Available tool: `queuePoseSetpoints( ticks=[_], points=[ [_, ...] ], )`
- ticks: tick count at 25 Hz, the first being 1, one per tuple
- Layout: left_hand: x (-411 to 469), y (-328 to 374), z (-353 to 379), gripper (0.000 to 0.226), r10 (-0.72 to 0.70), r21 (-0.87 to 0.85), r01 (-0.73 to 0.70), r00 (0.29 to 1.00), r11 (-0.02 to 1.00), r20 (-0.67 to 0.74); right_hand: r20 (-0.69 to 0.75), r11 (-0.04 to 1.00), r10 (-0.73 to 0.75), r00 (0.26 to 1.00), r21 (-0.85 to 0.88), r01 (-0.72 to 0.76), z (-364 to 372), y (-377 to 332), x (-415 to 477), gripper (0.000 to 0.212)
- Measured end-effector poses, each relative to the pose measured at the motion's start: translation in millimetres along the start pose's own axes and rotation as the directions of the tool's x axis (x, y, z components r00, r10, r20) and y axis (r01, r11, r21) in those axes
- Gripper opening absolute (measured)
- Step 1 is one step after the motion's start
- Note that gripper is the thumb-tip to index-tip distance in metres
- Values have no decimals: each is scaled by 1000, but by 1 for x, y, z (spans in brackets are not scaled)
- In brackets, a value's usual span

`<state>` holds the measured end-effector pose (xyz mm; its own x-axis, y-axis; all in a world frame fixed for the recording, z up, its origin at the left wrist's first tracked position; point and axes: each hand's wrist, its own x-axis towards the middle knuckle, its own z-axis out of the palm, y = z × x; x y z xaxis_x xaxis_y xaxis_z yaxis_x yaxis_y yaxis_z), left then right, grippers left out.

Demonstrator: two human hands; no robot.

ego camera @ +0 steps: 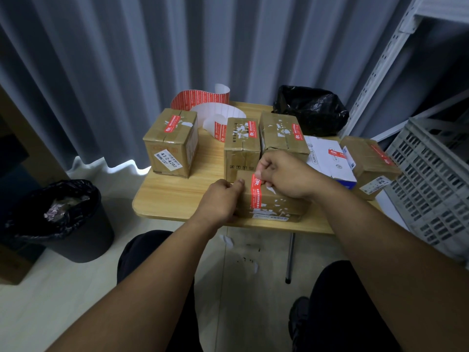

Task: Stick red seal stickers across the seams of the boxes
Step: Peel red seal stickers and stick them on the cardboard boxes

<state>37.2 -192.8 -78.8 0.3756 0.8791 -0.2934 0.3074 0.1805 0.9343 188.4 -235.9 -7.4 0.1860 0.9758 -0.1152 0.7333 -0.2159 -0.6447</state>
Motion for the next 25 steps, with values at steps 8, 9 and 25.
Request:
queuePoseSetpoints(
  ticks=[8, 9, 25],
  points=[
    [2, -1, 1, 40, -3, -20, 3, 1000, 1000, -3, 15, 995, 7, 1000, 100, -8, 1, 7, -5, 7],
    [2, -1, 2, 40, -7, -25, 7, 1000, 1000, -1, 24, 998, 3, 1000, 66, -5, 1, 7, -5, 6],
    [0, 0, 1, 39, 24, 33, -23, 999, 999, -33, 9, 980, -127, 992, -154, 127, -7, -8, -18, 12]
  ],
)
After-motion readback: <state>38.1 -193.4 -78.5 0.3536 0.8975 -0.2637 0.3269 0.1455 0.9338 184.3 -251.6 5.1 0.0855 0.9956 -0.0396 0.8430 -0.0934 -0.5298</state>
